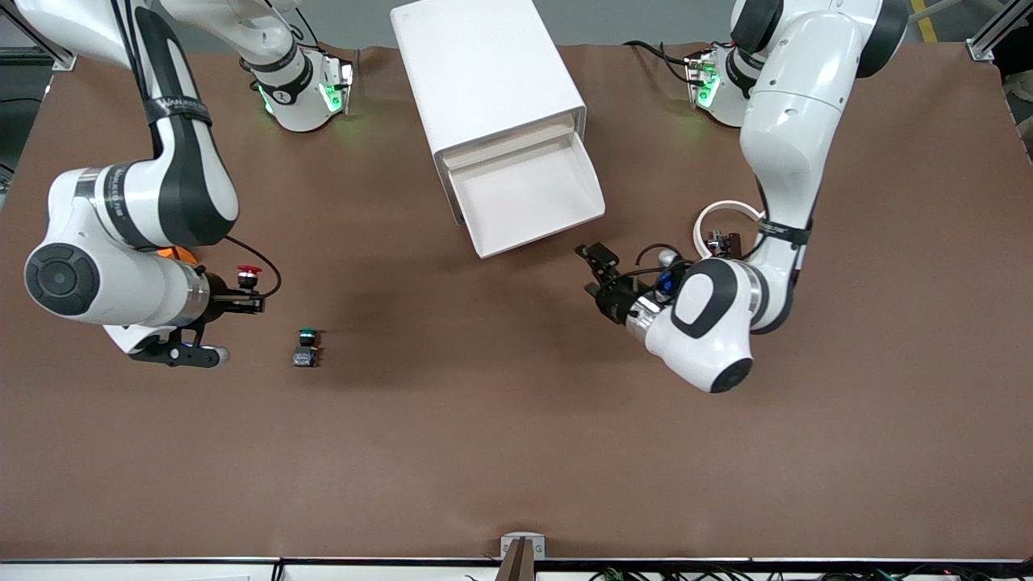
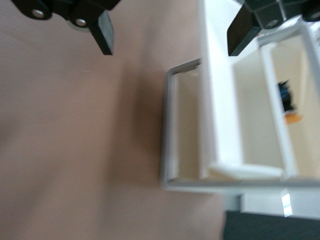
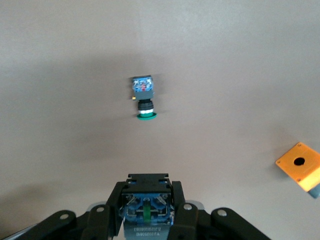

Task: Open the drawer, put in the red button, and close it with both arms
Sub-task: 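Carry the red button over the open drawer with the right gripper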

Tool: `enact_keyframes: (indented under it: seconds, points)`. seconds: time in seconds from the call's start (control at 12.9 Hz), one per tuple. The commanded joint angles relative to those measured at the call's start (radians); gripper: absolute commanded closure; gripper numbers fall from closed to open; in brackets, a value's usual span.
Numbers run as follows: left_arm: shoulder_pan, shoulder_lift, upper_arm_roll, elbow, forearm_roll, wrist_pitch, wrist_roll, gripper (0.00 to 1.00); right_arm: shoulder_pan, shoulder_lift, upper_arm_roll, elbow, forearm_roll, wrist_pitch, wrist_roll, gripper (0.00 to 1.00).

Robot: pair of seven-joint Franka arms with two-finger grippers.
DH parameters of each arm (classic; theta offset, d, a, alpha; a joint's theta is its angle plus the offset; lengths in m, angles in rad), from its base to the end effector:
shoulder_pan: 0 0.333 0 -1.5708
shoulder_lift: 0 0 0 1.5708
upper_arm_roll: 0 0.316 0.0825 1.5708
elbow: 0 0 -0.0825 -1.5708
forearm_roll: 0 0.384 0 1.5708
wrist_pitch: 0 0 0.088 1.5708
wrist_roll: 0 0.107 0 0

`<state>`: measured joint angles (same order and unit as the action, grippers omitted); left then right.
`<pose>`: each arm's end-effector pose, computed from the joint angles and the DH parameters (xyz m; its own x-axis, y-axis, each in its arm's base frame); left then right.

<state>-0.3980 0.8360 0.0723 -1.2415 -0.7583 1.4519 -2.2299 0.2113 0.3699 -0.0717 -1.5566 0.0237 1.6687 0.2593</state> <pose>0.6220 -0.3078 0.2558 -0.5074 0.8557 -0.1015 0.5676 0.2433 -0.7866 0.6303 0.0962 0.4160 0.9611 -0.1280 -0.2446 -0.1145 -0.9910 0.0687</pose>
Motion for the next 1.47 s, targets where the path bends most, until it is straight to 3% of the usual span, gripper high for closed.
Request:
enact_keyframes:
  seconds: [0.0, 0.47, 0.7, 1.01, 1.24, 1.4]
  points:
    - [-0.002, -0.043, 0.066, 0.019, 0.108, -0.01, 0.161, 0.0, 0.043, -0.028, -0.003, 0.016, 0.01, -0.044, 0.09, 0.76]
    - [-0.001, -0.219, 0.106, 0.017, 0.463, -0.01, 0.58, 0.0, 0.174, -0.069, -0.002, 0.075, 0.012, -0.168, 0.346, 0.76]
    - [0.017, -0.291, 0.107, 0.01, 0.525, -0.01, 0.894, 0.0, 0.274, -0.087, 0.0, 0.101, 0.016, -0.217, 0.524, 0.76]
    - [0.068, -0.376, 0.106, -0.013, 0.571, -0.024, 1.231, 0.0, 0.515, -0.101, 0.001, 0.113, 0.025, -0.207, 0.981, 0.77]
    - [0.068, -0.437, 0.098, -0.044, 0.655, -0.024, 1.424, 0.0, 0.574, -0.092, -0.002, 0.125, 0.141, -0.12, 1.223, 0.78]
    - [0.07, -0.448, 0.096, -0.045, 0.671, -0.024, 1.515, 0.0, 0.602, -0.088, 0.0, 0.121, 0.173, -0.063, 1.343, 0.78]
